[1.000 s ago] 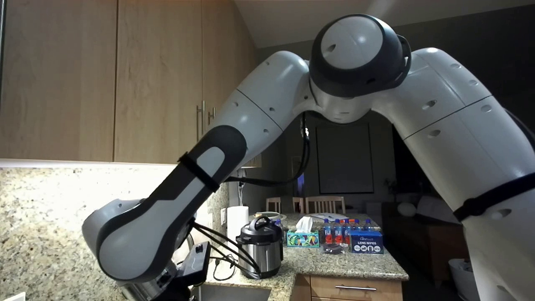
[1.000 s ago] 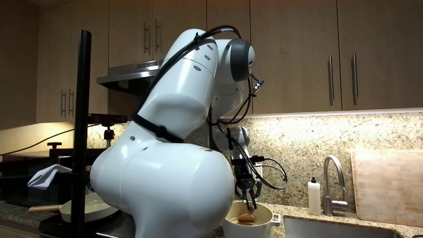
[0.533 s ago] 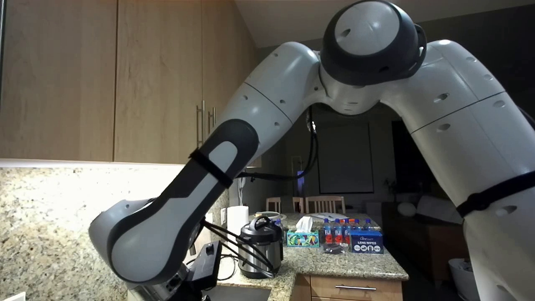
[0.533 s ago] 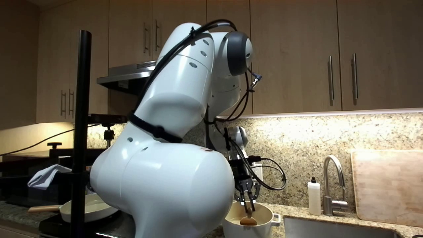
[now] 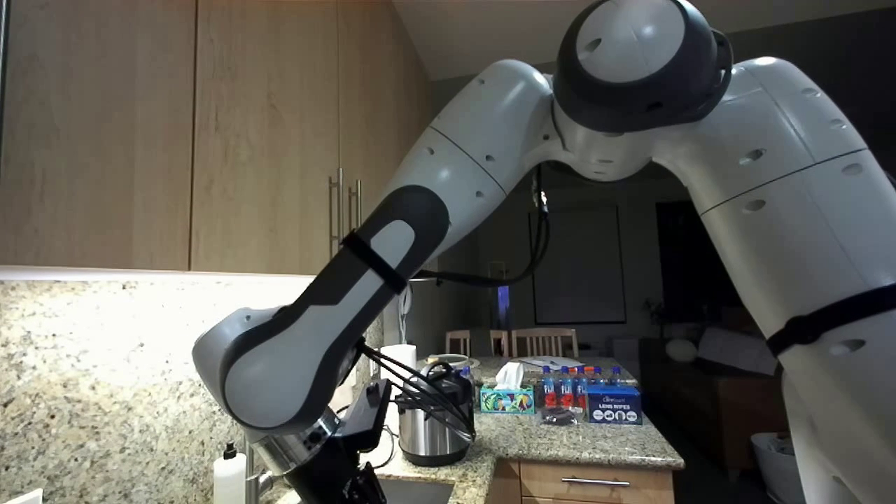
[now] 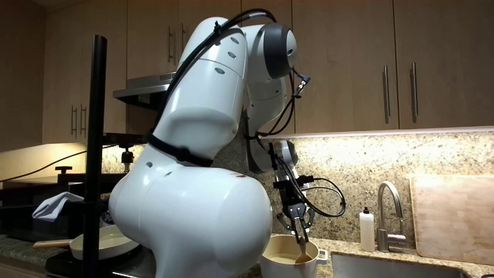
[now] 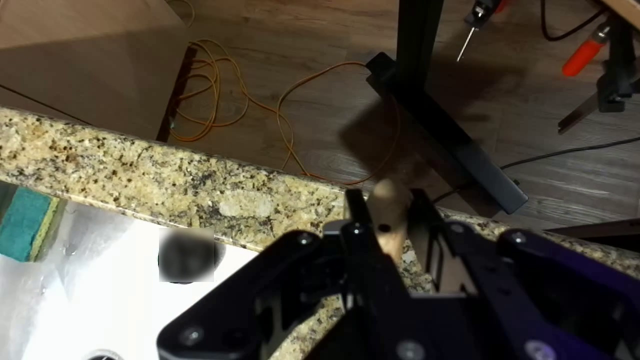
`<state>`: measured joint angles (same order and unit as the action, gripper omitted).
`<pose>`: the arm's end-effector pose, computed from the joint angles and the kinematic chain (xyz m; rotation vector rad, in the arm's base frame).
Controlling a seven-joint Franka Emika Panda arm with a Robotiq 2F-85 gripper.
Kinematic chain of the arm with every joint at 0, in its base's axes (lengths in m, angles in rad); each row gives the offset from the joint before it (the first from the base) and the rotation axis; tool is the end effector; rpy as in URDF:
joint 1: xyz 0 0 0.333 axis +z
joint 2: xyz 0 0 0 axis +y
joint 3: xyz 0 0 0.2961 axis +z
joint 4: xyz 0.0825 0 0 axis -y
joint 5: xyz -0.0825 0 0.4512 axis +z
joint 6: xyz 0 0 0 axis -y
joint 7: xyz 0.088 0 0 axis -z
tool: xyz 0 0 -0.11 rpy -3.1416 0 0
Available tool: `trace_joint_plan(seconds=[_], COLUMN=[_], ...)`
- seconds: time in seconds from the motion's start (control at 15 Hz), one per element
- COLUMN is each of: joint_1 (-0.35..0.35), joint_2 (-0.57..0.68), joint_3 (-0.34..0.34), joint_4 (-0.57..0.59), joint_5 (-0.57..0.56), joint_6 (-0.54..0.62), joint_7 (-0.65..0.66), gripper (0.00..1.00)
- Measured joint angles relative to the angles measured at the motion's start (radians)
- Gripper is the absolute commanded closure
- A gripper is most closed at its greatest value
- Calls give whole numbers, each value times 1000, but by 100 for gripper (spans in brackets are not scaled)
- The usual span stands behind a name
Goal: Use the wooden spoon to stir in the white pot
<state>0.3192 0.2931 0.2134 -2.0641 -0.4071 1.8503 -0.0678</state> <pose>0.5063 0.2646 0.1992 2.4668 1.0725 -0.5613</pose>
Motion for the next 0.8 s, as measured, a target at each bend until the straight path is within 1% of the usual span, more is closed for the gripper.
trace_joint_plan(seconds=[0.2, 0.53, 0.8], joint_1=[4, 31, 56], joint_2=[34, 112, 141], joint_3=[7, 20, 31], joint_4=[49, 137, 158], joint_5=[-1, -3, -10], joint_6=[-25, -69, -75], joint_7=[-10, -18, -25], gripper=[91, 91, 91])
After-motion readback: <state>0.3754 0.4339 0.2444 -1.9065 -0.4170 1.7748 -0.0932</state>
